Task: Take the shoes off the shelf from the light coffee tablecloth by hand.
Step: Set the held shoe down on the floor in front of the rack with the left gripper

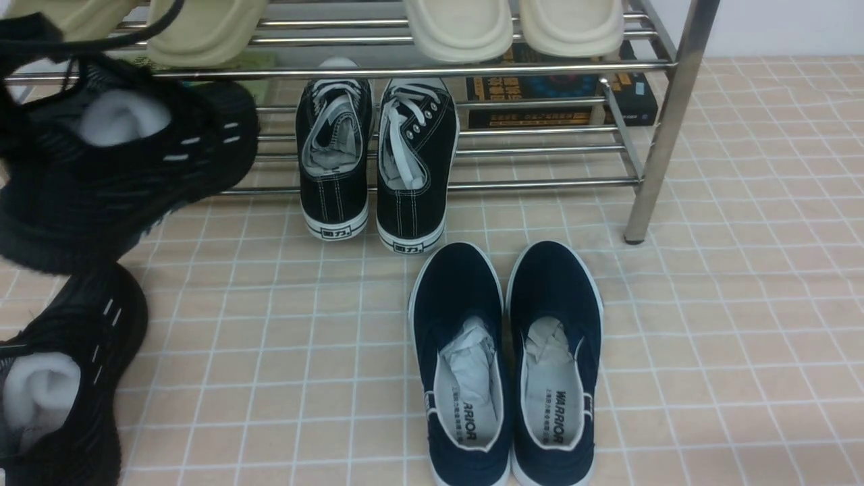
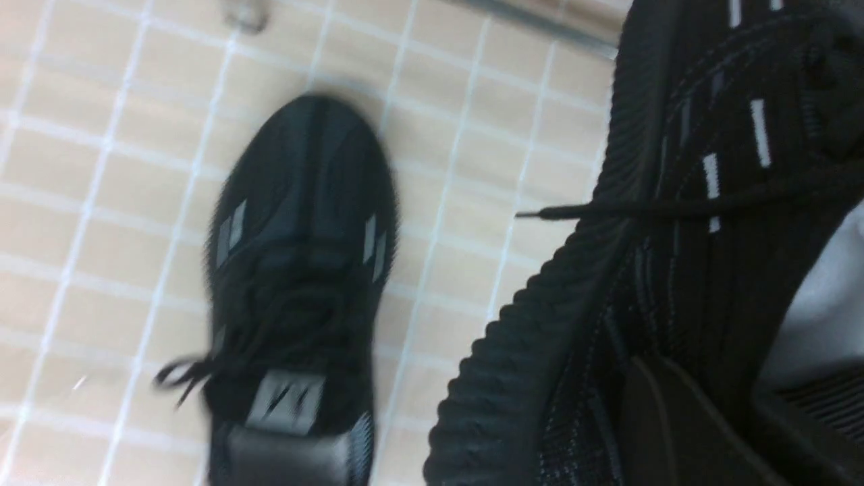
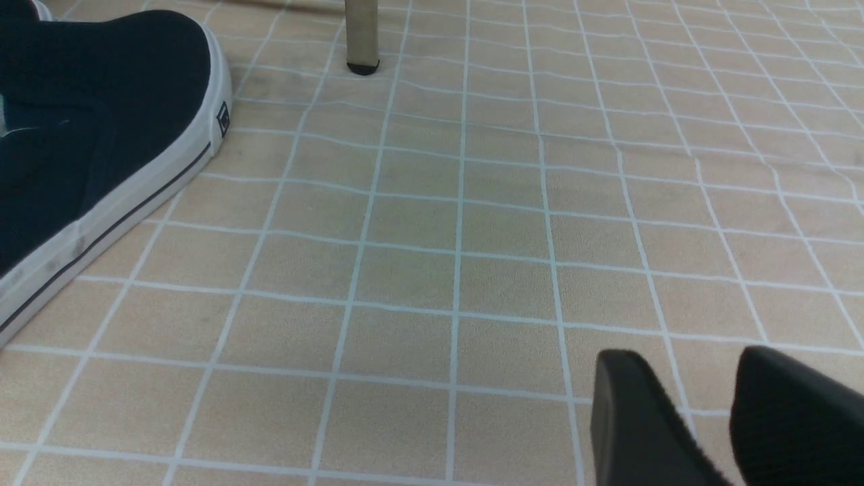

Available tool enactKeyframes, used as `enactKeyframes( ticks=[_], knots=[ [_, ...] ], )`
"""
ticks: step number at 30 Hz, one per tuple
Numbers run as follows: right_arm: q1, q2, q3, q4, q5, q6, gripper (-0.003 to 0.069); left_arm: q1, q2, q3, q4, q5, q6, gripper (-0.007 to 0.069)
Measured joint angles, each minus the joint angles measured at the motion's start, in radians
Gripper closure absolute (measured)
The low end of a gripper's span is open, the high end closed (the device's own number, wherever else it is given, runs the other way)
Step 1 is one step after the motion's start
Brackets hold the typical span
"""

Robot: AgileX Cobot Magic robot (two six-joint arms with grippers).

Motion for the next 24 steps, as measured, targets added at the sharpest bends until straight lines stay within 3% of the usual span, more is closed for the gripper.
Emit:
enactKeyframes(
  ticks=[6, 9, 14, 24],
  knots=[
    [0.000, 0.000, 0.000, 0.000, 0.000, 0.000, 0.0420, 0.000, -0.086, 0.133, 0.012, 0.009, -0.039, 0.0606],
    [0.000, 0.000, 0.000, 0.000, 0.000, 0.000, 0.0420, 0.000, -0.140, 0.291, -0.013, -0.055, -0.143, 0.0605],
    [0.000, 0.000, 0.000, 0.000, 0.000, 0.000, 0.0420, 0.000, -0.169, 0.495, -0.052, -0.259, -0.261, 0.0600],
    [0.000, 0.000, 0.000, 0.000, 0.000, 0.000, 0.0420, 0.000, -0.169, 0.662, -0.069, -0.536, -0.334, 0.0593]
  ],
)
